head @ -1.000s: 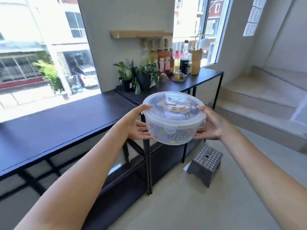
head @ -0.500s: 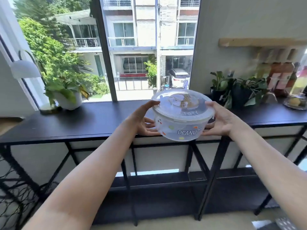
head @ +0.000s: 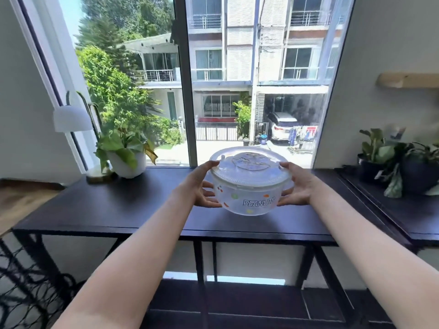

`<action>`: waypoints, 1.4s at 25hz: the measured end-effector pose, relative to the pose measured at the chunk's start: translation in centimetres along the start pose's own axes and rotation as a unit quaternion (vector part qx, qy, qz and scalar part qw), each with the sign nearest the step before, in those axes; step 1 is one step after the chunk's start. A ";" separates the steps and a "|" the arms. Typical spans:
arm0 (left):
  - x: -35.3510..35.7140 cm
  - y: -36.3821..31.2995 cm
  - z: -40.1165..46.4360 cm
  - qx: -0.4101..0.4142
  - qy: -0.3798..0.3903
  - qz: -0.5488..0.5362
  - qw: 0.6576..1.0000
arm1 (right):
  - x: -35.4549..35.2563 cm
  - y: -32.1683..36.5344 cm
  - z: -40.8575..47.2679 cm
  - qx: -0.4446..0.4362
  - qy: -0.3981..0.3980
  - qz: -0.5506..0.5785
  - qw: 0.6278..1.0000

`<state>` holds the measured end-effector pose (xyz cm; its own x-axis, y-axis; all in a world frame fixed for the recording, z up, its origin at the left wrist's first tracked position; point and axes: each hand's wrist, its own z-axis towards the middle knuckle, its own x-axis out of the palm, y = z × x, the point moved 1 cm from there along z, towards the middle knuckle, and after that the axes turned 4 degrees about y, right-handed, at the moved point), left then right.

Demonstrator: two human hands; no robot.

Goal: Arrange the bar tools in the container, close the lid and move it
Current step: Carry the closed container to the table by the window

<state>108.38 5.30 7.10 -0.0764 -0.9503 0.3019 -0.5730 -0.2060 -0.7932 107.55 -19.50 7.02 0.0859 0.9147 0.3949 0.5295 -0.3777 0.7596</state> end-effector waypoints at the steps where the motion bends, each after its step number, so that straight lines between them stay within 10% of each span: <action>1: -0.3 -0.5 1.0 0.000 -0.010 0.004 1.000 | 0.4 0.4 1.1 0.004 -0.002 -0.001 1.000; 35: -5.0 -6.2 16.7 0.013 -0.071 -0.037 0.997 | 3.0 5.0 18.0 -0.068 -0.026 -0.014 0.997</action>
<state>125.98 7.46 1.68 0.0828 -0.9553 0.2839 -0.5514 -0.2812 -0.7854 125.64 -16.04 2.69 0.1190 0.9298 0.3482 0.4138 -0.3652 0.8339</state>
